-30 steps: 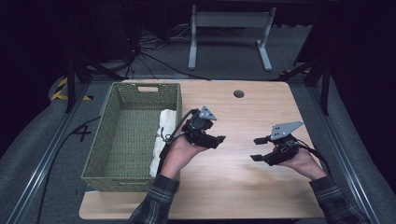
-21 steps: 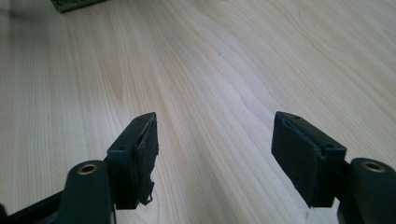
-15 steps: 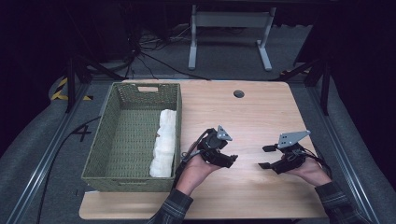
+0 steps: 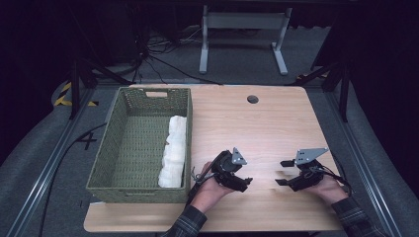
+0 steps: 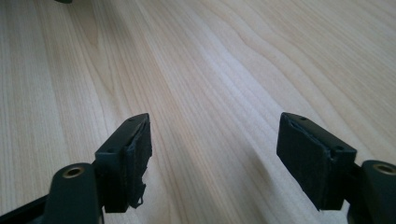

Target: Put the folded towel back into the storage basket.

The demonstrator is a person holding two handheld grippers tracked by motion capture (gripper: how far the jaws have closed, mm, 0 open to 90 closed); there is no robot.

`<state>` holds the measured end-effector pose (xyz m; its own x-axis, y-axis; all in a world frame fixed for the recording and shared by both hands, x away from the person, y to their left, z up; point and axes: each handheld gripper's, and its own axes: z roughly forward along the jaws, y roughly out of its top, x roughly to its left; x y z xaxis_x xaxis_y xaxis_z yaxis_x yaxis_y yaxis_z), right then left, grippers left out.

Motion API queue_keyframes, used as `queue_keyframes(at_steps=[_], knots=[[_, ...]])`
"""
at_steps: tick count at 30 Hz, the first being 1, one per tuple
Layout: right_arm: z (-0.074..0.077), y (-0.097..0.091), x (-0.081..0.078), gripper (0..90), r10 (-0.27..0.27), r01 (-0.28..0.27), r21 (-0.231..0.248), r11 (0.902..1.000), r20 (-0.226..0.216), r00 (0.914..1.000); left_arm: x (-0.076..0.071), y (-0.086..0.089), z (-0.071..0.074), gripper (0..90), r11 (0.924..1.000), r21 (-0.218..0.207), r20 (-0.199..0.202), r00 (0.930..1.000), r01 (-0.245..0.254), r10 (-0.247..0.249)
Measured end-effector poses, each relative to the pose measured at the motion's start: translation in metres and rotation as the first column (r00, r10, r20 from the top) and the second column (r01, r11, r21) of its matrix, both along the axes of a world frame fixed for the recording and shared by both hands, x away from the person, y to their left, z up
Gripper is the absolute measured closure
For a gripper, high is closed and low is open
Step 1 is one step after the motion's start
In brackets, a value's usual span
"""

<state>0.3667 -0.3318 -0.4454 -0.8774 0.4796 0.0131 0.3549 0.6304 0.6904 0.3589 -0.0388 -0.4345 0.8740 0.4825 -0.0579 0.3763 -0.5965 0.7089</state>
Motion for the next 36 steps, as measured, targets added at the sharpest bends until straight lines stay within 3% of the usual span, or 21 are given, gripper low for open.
queue_keyframes(at_steps=[4,7,12,17,19,25,36], knots=[[-0.004,0.001,-0.004,27.1,-0.004,0.004,-0.020,0.9998,0.018,0.9998,-0.001,-0.002,-0.008,17.6,0.9999,0.014,-0.005,1.0000,0.003,-0.003],[-0.006,0.001,-0.005,27.1,-0.009,0.010,-0.024,0.9997,0.042,0.9991,-0.002,-0.004,-0.015,15.6,0.9984,0.057,-0.009,1.0000,0.004,-0.003],[-0.012,0.004,-0.004,26.4,-0.010,0.013,-0.062,0.9980,0.038,0.9992,0.001,-0.004,-0.028,15.5,0.9966,0.083,-0.012,0.9999,-0.002,0.003],[-0.014,0.004,-0.004,25.7,-0.010,0.012,-0.051,0.9986,0.034,0.9994,0.001,-0.004,-0.032,15.0,0.9973,0.073,-0.002,1.0000,-0.005,0.005],[-0.017,0.001,-0.004,23.4,-0.009,0.010,-0.021,0.9997,0.040,0.9991,0.000,-0.003,-0.034,14.9,0.9974,0.072,0.017,0.9999,-0.003,0.001],[-0.023,-0.003,-0.004,17.2,-0.017,0.016,0.026,0.9995,0.061,0.9980,-0.001,-0.001,-0.039,13.1,0.9998,0.019,0.044,0.9990,-0.001,0.000],[-0.023,-0.004,-0.005,15.6,-0.026,0.025,0.023,0.9994,0.063,0.9977,-0.004,-0.001,-0.039,12.5,0.9997,0.021,0.041,0.9991,-0.012,0.011]])
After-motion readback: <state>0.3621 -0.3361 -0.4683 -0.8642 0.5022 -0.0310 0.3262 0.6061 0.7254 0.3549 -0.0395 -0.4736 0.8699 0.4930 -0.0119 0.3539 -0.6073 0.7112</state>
